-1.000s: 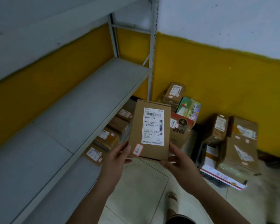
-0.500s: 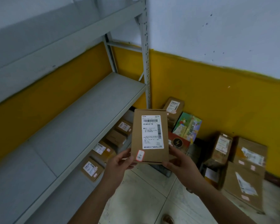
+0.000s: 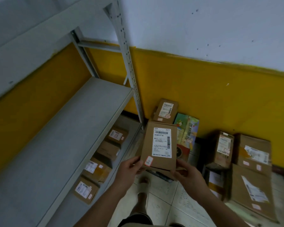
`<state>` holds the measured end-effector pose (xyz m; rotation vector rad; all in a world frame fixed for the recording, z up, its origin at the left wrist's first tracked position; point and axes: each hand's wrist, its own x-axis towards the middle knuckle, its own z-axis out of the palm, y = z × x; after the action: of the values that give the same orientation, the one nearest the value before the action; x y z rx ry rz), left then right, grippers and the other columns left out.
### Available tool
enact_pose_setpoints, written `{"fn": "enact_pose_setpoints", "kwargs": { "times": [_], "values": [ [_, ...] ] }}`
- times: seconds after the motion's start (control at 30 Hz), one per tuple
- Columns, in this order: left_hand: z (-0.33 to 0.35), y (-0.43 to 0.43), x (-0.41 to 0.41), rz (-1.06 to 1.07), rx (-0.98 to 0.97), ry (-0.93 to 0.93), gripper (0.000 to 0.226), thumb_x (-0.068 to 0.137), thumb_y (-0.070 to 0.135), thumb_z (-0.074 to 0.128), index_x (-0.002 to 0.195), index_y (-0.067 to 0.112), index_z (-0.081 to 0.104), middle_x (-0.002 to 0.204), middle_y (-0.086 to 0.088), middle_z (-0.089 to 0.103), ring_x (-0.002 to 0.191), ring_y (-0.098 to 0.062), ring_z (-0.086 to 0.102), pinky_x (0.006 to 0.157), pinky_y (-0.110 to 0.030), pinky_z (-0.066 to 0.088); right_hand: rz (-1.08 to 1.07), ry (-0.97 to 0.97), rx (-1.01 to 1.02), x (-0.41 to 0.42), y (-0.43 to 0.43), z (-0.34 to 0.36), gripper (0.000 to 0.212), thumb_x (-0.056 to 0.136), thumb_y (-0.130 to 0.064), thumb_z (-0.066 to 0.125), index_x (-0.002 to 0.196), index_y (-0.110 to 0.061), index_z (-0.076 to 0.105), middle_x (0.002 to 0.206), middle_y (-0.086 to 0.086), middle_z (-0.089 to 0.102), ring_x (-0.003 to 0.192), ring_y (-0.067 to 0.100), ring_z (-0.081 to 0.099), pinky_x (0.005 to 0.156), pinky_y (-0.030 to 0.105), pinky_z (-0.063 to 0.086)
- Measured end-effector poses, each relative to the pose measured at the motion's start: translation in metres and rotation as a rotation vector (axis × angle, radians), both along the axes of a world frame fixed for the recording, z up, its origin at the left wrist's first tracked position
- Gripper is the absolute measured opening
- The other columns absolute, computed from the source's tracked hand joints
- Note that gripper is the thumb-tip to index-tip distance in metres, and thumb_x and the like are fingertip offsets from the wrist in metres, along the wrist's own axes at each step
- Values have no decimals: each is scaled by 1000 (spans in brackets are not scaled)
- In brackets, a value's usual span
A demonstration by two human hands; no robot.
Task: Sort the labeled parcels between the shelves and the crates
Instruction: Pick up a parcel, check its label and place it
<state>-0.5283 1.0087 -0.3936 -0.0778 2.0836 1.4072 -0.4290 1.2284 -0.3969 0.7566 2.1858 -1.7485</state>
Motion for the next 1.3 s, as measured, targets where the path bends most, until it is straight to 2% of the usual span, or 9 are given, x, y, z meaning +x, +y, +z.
{"fn": "enact_pose_setpoints", "kwargs": {
  "times": [0.13, 0.3, 0.47, 0.6, 0.7, 0.83, 1.03, 1.2, 1.3],
  "values": [
    [-38, 13, -64, -99, -46, -42, 16, 99, 35, 60, 110, 41, 71, 106, 15, 76, 101, -7, 72, 92, -35, 59, -116, -106, 0, -49, 3, -27, 44, 92, -10, 67, 105, -51, 58, 102, -27, 69, 95, -4, 67, 85, 15, 53],
    [-71, 35, -148, -269, -117, -98, 18, 99, 40, 56, 114, 41, 66, 107, 17, 72, 103, -4, 68, 80, -16, 53, -254, -156, -16, -110, 7, -57, 43, 94, -4, 62, 103, -46, 62, 94, -28, 69, 81, -16, 65, 65, 3, 48],
    [-103, 64, -222, -320, -123, -90, 23, 99, 35, 58, 121, 40, 60, 105, 19, 70, 93, 1, 69, 71, -13, 49, -353, -120, 57, -172, 15, -94, 27, 94, -25, 68, 117, -39, 69, 110, -22, 70, 97, -7, 67, 90, 25, 57],
    [-140, 89, -259, -237, -116, -42, 21, 97, 26, 61, 116, 35, 61, 105, 17, 69, 82, 16, 66, 67, -12, 53, -435, -94, 78, -218, 27, -132, 27, 96, -16, 65, 109, -39, 63, 94, -27, 70, 88, -17, 64, 73, 3, 48],
    [-169, 109, -276, -185, -96, 23, 23, 98, 22, 61, 118, 33, 60, 99, 23, 64, 80, 19, 63, 63, -1, 47, -519, -67, 68, -243, 39, -169, 30, 98, -18, 62, 123, -33, 63, 110, -18, 69, 103, -1, 66, 90, 21, 54],
    [-208, 133, -297, -178, -96, 74, 27, 100, 34, 57, 127, 36, 62, 103, 21, 69, 95, 7, 66, 74, -12, 54, -627, -55, 95, -272, 53, -203, 31, 100, -23, 59, 131, -26, 62, 117, -12, 66, 110, 11, 63, 96, 42, 55],
    [-262, 153, -319, -216, -141, 173, 33, 104, 39, 48, 136, 44, 54, 113, 15, 69, 104, -4, 66, 82, -24, 57, -631, -32, 172, -298, 62, -235, 42, 102, -19, 54, 143, -28, 51, 124, -14, 56, 115, 5, 52, 102, 26, 46],
    [-284, 154, -326, -205, -140, 167, 37, 104, 41, 47, 141, 40, 54, 119, 9, 70, 109, -10, 67, 89, -40, 60, -560, -21, 210, -299, 63, -248, 44, 103, -15, 51, 144, -30, 49, 117, -21, 48, 106, -6, 45, 81, -3, 35],
    [-285, 150, -325, -211, -94, 162, 40, 102, 44, 47, 141, 42, 53, 122, 11, 70, 112, -8, 66, 92, -41, 59, -564, -19, 200, -297, 62, -251, 45, 103, -17, 51, 146, -31, 46, 126, -16, 52, 111, -3, 47, 90, 2, 40]
  ]
}}
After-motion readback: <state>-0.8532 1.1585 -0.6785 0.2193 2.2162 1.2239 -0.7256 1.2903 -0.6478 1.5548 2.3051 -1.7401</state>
